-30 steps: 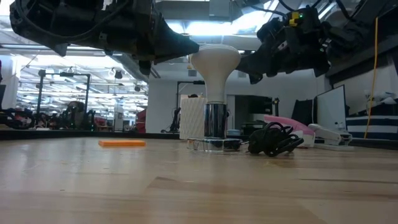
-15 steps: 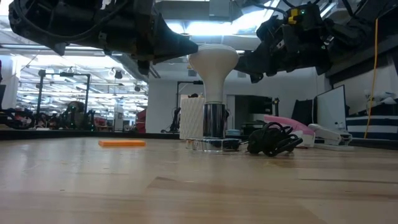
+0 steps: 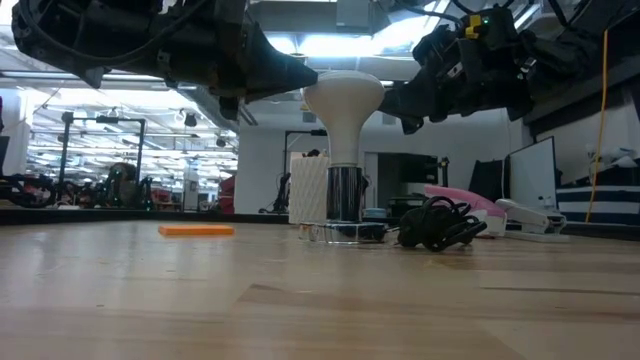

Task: Screw lightbulb
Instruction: Insert the lightbulb into the lamp

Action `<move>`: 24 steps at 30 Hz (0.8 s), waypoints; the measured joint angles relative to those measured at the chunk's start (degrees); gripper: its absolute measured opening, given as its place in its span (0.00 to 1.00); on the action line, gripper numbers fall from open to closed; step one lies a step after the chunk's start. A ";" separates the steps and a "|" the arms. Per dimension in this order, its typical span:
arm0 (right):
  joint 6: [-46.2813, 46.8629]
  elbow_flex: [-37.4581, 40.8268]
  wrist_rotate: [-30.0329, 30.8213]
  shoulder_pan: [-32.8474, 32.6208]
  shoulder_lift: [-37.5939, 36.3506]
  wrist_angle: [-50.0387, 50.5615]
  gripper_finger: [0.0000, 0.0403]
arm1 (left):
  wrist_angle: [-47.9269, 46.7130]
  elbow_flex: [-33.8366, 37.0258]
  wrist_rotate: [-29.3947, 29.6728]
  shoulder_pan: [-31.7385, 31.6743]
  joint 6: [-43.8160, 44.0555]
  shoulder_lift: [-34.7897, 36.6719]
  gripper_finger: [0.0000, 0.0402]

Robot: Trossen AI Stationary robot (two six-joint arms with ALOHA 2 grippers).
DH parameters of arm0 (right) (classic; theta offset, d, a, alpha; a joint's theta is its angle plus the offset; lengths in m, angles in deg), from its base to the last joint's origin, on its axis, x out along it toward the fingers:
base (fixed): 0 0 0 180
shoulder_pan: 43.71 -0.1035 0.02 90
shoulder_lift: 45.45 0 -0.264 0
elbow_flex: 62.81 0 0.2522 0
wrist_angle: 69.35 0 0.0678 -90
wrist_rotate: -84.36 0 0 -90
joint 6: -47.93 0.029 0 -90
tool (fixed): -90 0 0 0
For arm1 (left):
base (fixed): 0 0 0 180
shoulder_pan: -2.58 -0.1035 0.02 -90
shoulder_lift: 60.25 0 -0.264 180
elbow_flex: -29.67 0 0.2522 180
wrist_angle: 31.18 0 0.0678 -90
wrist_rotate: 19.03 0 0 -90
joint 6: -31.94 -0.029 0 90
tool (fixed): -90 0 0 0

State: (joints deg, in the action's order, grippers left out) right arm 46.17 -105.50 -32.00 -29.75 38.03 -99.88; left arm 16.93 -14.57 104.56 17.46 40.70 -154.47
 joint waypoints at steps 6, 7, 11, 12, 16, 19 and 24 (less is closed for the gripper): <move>0.02 0.39 -1.44 0.00 -0.12 0.67 0.01 | -0.02 0.00 1.36 0.02 -0.02 0.00 0.00; 0.02 0.42 -1.64 0.00 -0.13 0.96 0.01 | -0.02 0.00 1.52 0.02 -0.02 0.00 0.00; 0.00 0.42 -1.81 0.00 -0.13 1.15 0.01 | -0.02 0.00 1.57 0.02 -0.02 0.00 0.00; 0.00 0.42 -2.33 0.00 -0.11 1.25 0.01 | -0.02 0.00 1.57 0.02 -0.02 0.00 0.00; 0.02 0.50 -3.32 0.00 -0.13 1.51 0.01 | -0.02 0.02 2.95 0.04 -0.02 0.00 0.00; 0.01 0.55 -4.61 0.00 -0.13 1.64 0.01 | -0.02 0.02 3.75 0.07 -0.02 0.00 0.00; 0.02 0.59 -6.31 0.00 -0.13 2.00 0.01 | -0.04 0.04 4.98 0.09 0.00 0.02 0.00</move>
State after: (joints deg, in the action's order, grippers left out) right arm 46.19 -104.91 -38.31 -29.75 37.90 -97.88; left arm 16.88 -14.53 109.53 17.54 40.70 -154.44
